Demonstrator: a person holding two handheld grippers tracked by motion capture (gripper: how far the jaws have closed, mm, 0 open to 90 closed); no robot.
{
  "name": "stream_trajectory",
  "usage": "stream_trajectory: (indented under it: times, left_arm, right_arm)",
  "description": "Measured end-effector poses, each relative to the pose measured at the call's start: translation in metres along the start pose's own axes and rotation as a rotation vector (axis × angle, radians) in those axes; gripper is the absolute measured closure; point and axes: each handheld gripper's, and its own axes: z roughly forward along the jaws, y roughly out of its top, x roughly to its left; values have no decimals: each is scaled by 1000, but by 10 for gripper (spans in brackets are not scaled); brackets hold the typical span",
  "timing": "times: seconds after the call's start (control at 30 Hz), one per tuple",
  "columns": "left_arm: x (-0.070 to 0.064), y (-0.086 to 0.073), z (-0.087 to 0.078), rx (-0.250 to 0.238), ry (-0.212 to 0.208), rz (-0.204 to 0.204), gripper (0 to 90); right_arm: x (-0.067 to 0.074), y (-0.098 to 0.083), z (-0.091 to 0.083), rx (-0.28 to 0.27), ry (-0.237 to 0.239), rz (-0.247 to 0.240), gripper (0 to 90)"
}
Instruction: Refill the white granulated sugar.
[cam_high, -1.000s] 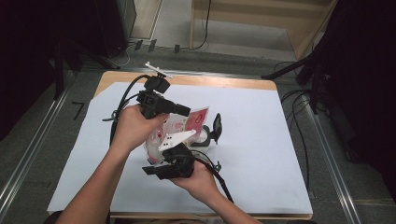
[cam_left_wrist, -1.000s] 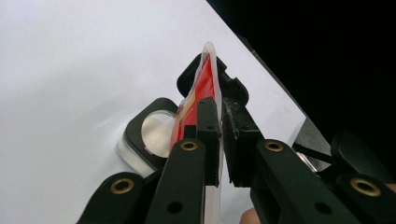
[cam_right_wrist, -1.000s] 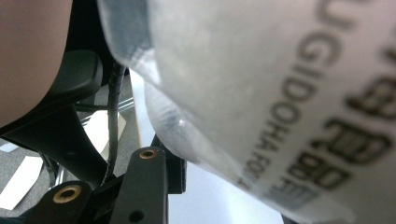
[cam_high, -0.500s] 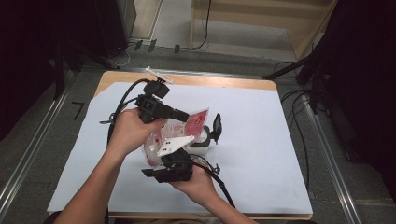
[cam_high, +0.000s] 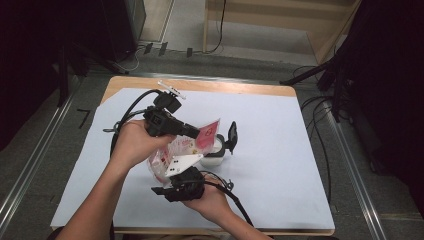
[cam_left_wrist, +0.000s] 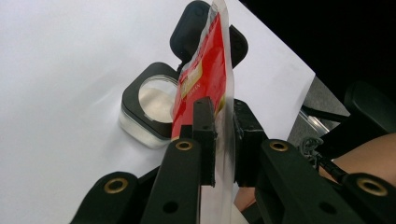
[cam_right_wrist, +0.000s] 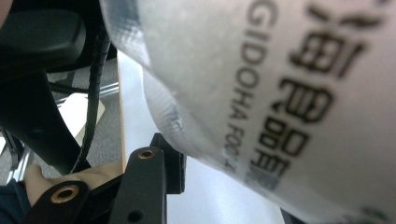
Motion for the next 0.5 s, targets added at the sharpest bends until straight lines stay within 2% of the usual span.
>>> stream_trajectory:
  times: [0.2, 0.37, 0.5]
  left_arm:
    - [6, -2, 7, 17, -3, -11, 814]
    - [8, -3, 12, 18, -7, 3, 815]
    - [13, -5, 16, 15, -23, -13, 817]
  right_arm:
    - [1, -5, 3, 10, 1, -30, 635]
    - [2, -10, 6, 23, -5, -50, 634]
    - [1, -13, 8, 48, -21, -68, 633]
